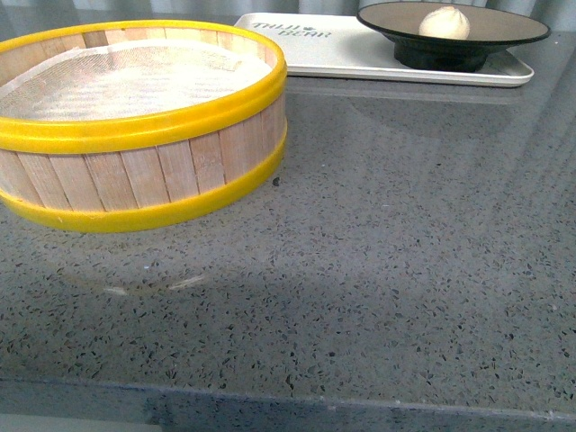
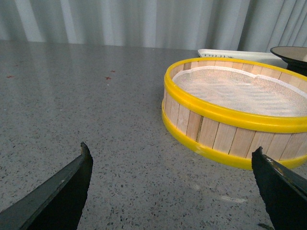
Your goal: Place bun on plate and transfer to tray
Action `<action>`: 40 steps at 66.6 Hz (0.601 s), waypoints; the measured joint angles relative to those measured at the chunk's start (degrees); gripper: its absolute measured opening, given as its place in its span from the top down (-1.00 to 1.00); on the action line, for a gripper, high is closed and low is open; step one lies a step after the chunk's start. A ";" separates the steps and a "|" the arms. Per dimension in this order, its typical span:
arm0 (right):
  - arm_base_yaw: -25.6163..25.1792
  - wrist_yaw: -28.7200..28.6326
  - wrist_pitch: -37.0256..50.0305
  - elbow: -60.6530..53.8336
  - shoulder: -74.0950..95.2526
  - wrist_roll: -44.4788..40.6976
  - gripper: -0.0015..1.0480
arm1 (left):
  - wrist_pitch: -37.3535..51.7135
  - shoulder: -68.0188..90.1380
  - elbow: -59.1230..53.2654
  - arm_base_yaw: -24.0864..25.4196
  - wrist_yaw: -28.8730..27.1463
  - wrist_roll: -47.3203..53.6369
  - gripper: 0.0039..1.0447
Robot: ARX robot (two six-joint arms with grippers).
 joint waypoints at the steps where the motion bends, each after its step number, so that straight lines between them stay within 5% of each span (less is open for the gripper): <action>1: 0.00 -0.02 -0.02 -0.02 -0.02 0.02 0.97 | 0.00 0.00 0.00 0.00 0.00 0.00 -0.88; 24: 0.00 0.00 0.00 -0.02 -0.09 0.00 0.97 | 0.00 0.00 0.00 0.00 0.02 0.00 -0.88; 31: 0.00 0.00 0.00 -0.02 -0.09 0.00 0.66 | 0.00 0.00 0.00 0.00 0.02 0.00 -0.88; 40: 0.00 0.00 0.00 -0.02 -0.09 0.00 0.02 | 0.00 0.00 0.00 0.00 0.02 0.00 -0.88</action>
